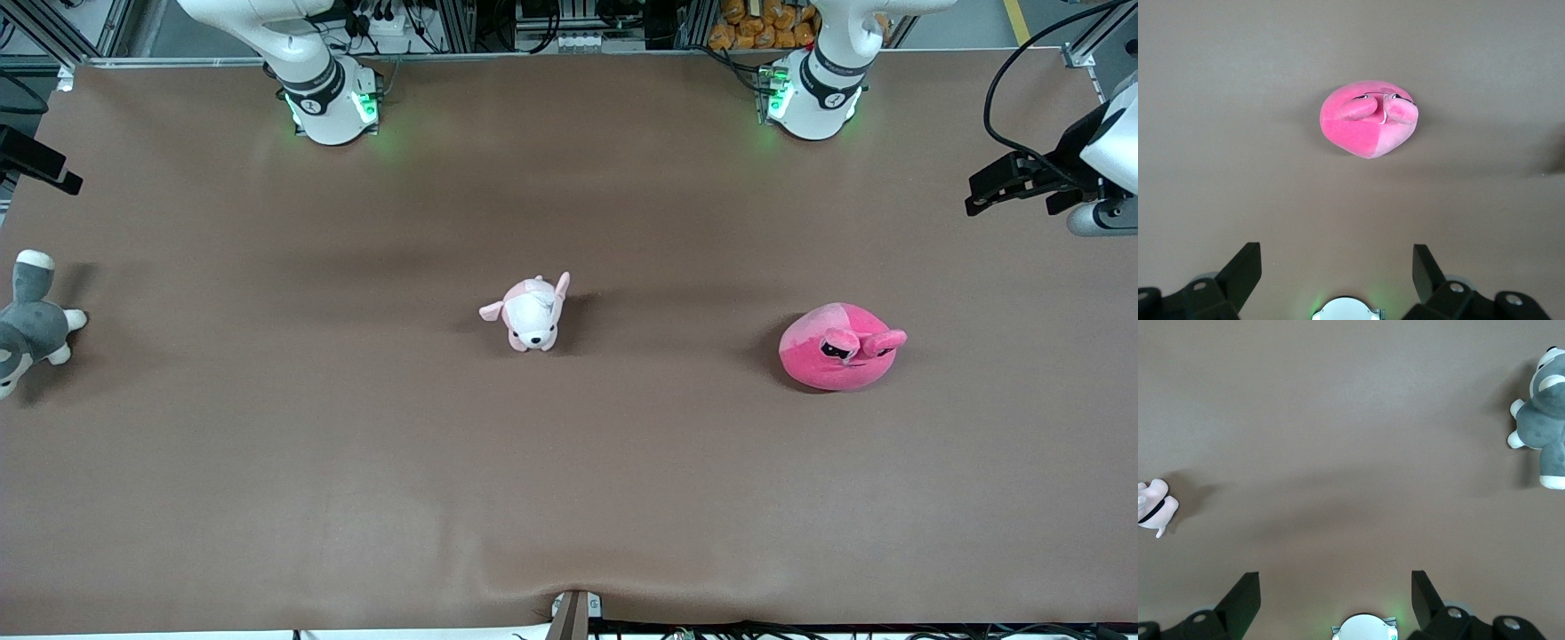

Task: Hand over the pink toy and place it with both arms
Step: 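Move the left gripper from rest toward the pink plush toy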

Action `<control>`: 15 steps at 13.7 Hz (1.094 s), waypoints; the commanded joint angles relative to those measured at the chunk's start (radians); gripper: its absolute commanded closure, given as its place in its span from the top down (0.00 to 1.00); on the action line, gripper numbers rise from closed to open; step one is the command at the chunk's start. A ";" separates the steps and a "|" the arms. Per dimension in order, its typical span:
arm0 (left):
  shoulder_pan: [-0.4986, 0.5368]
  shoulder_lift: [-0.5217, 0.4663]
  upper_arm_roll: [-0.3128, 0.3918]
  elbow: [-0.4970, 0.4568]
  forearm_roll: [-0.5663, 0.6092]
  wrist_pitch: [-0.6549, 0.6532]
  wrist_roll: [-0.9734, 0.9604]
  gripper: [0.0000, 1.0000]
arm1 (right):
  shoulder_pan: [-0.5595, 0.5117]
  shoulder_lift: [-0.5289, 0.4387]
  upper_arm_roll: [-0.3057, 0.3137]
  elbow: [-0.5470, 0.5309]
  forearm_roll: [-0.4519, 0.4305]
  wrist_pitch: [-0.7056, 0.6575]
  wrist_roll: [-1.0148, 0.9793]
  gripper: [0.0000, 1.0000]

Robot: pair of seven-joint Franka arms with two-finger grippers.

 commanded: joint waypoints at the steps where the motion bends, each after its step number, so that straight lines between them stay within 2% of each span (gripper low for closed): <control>1: 0.002 -0.024 -0.001 -0.024 -0.006 0.015 0.028 1.00 | 0.008 -0.004 -0.003 0.002 0.003 -0.007 0.011 1.00; 8: 0.002 -0.013 -0.001 -0.018 -0.005 0.009 0.008 1.00 | 0.007 -0.004 -0.003 0.002 0.003 -0.007 0.011 1.00; 15: -0.001 0.050 0.002 -0.006 -0.015 0.006 -0.213 1.00 | 0.002 -0.004 -0.003 0.002 0.003 -0.005 0.011 1.00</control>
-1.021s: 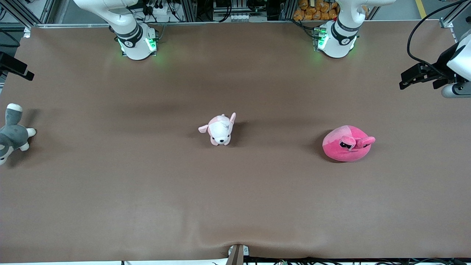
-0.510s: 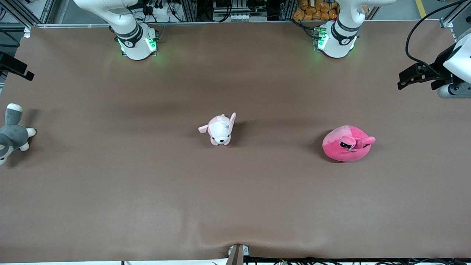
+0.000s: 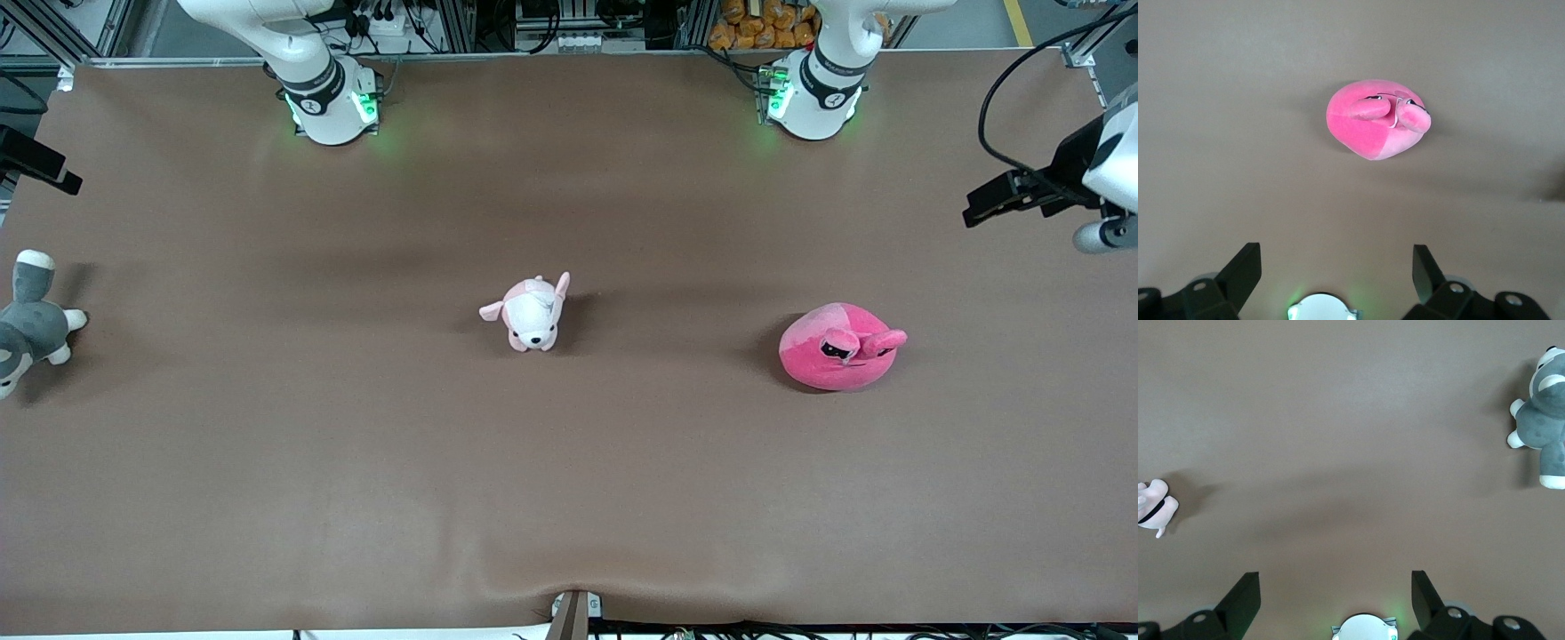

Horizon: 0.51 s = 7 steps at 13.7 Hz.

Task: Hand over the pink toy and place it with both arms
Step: 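Move the left gripper from rest toward the pink plush toy, then lower the open left gripper over the pink plush and close on it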

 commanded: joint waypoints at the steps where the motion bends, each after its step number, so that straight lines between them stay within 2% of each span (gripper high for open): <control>1: -0.006 0.029 -0.003 0.003 -0.014 0.005 -0.075 1.00 | 0.004 -0.004 -0.002 0.002 0.003 -0.005 0.011 1.00; 7: 0.003 0.129 -0.001 0.003 -0.014 0.077 -0.219 1.00 | 0.007 -0.004 -0.002 0.004 0.023 -0.002 0.011 1.00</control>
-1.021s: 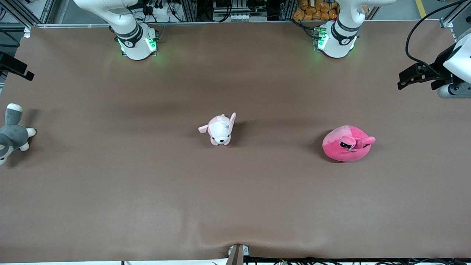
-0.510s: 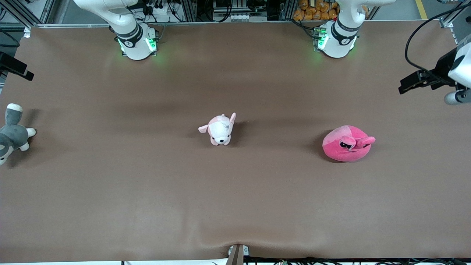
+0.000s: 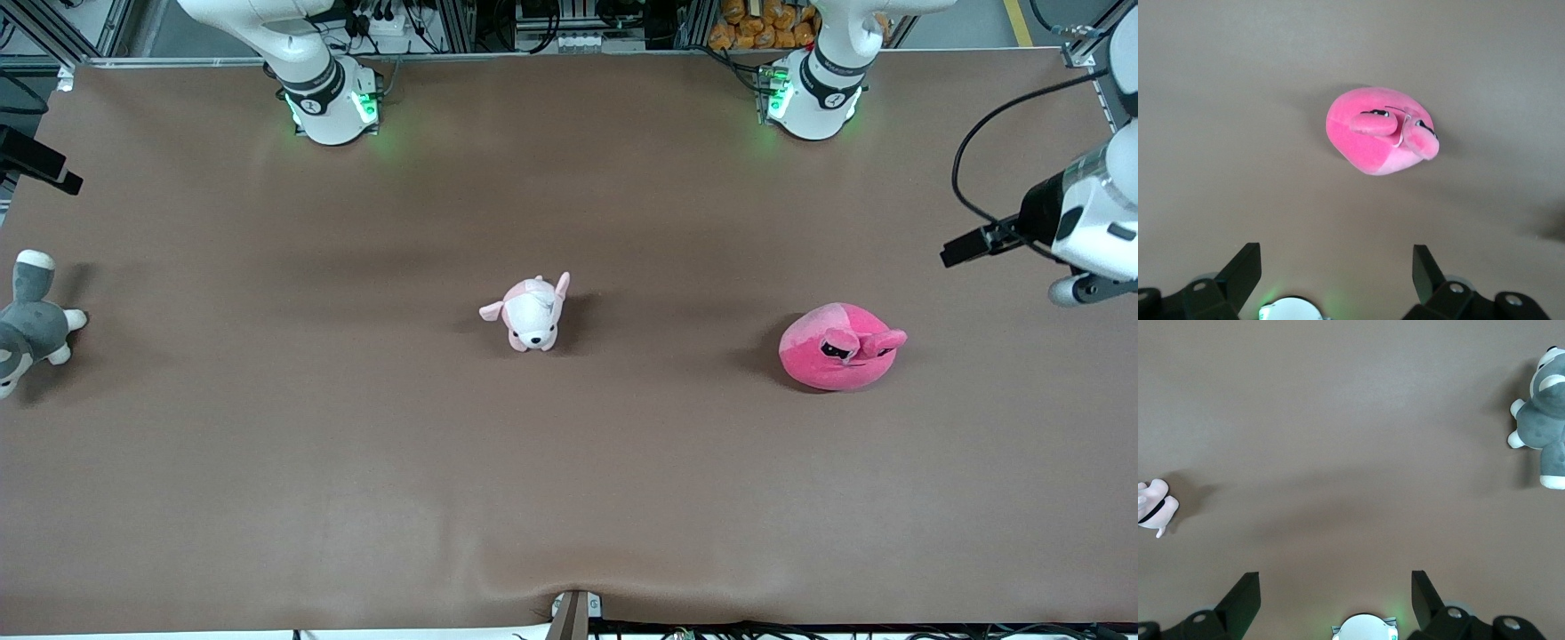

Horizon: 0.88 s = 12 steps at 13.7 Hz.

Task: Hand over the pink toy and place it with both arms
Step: 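Lower the open left gripper over the pink plush and close on it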

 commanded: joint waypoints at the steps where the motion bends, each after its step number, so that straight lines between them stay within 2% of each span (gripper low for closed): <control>1: 0.002 0.059 0.000 0.005 -0.013 0.028 -0.088 1.00 | 0.008 -0.004 -0.003 0.006 0.033 -0.002 0.013 1.00; 6: 0.002 0.184 0.002 -0.003 -0.008 0.091 -0.282 1.00 | -0.001 -0.004 -0.005 0.006 0.035 0.002 0.011 1.00; 9: 0.002 0.263 0.000 -0.006 -0.008 0.183 -0.434 1.00 | -0.004 -0.003 -0.006 0.004 0.035 -0.002 0.011 1.00; 12: 0.018 0.290 -0.002 -0.010 -0.026 0.213 -0.500 1.00 | -0.009 -0.003 -0.009 0.004 0.035 -0.002 0.011 1.00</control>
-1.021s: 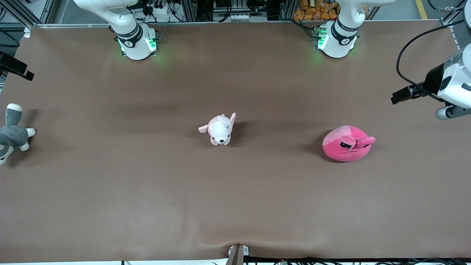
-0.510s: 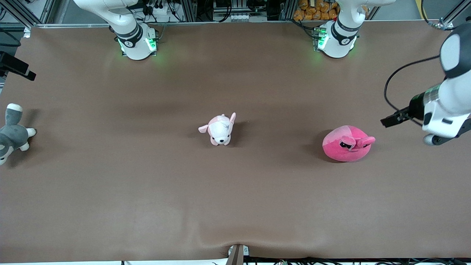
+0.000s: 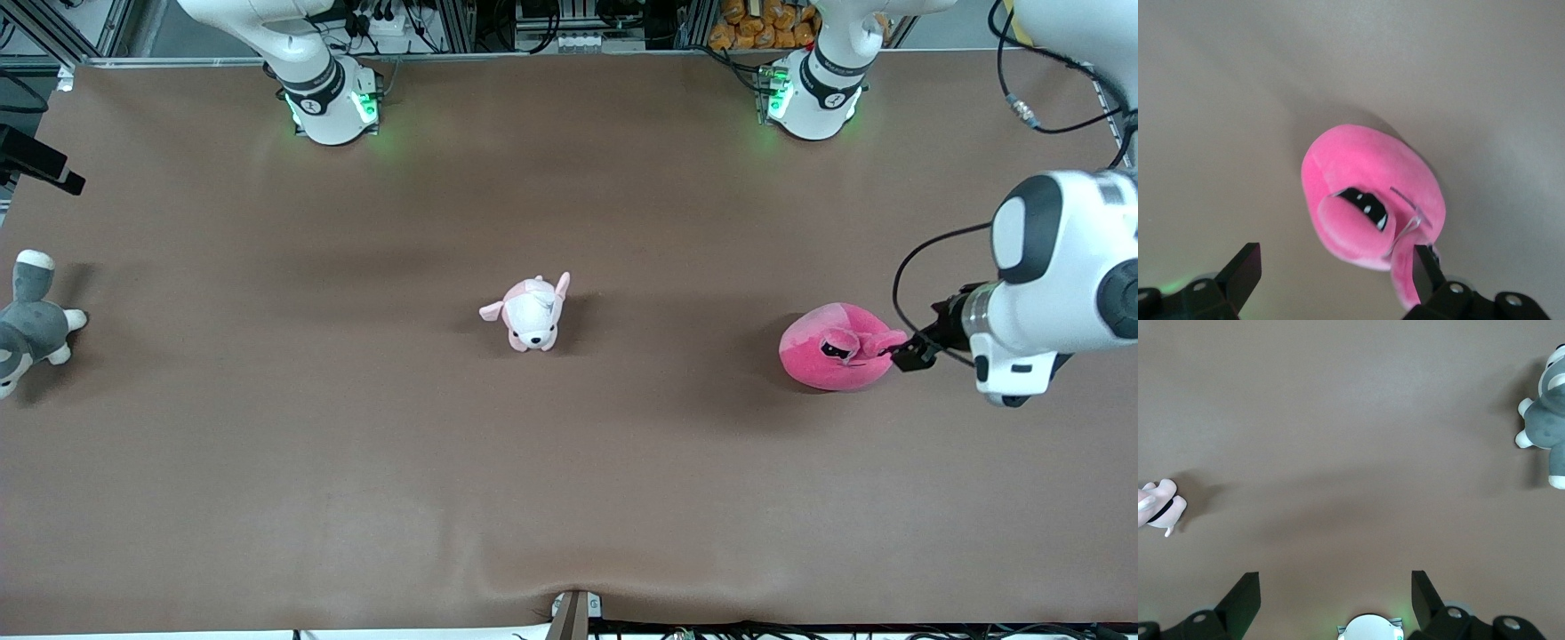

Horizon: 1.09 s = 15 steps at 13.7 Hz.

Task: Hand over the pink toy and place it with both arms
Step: 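Lower the open left gripper over the pink plush and close on it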

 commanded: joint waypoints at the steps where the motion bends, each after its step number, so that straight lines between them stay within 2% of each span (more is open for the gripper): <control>1: 0.023 0.007 -0.002 -0.001 -0.062 0.011 -0.052 1.00 | -0.008 -0.003 -0.003 0.004 0.017 -0.005 0.010 1.00; 4: 0.072 0.008 -0.002 -0.043 -0.136 0.017 -0.055 1.00 | -0.010 -0.003 -0.003 0.003 0.017 -0.005 0.012 1.00; 6: 0.105 0.005 -0.002 -0.073 -0.194 0.066 -0.057 1.00 | -0.014 -0.001 -0.003 0.003 0.017 -0.007 0.010 1.00; 11: 0.106 0.001 -0.002 -0.128 -0.295 0.132 -0.060 1.00 | -0.016 -0.001 -0.003 0.003 0.017 -0.007 0.010 1.00; 15: 0.104 -0.005 -0.002 -0.172 -0.308 0.160 -0.063 1.00 | -0.016 0.006 -0.003 0.003 0.017 -0.008 0.010 1.00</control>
